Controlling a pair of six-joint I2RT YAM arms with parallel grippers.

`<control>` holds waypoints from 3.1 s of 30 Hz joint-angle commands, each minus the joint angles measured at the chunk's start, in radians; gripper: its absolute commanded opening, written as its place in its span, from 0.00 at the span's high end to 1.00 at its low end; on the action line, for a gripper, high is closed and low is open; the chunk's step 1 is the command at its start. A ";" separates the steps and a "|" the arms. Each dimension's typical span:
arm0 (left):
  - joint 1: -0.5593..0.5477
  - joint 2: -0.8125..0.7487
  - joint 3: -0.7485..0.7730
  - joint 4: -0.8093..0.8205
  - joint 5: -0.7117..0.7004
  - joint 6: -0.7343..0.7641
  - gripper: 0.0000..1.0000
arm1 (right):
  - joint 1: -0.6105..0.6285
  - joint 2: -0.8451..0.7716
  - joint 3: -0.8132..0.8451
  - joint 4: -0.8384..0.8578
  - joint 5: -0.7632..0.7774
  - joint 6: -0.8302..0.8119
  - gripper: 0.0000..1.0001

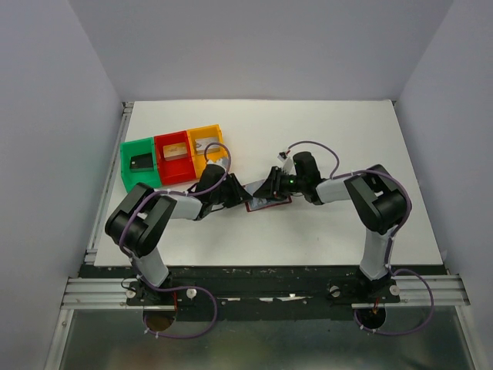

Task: Take the credit cards out of the card holder
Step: Remove the credit card from the card holder.

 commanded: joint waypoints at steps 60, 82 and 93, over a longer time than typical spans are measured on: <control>-0.009 0.013 -0.038 -0.089 -0.066 0.034 1.00 | -0.050 -0.172 -0.106 -0.078 0.011 -0.052 0.63; -0.009 -0.032 -0.061 -0.111 -0.074 0.050 1.00 | -0.072 -0.222 -0.116 -0.195 0.083 -0.095 0.80; -0.009 -0.059 -0.047 -0.218 -0.098 0.114 1.00 | -0.078 -0.300 -0.111 -0.353 0.166 -0.117 1.00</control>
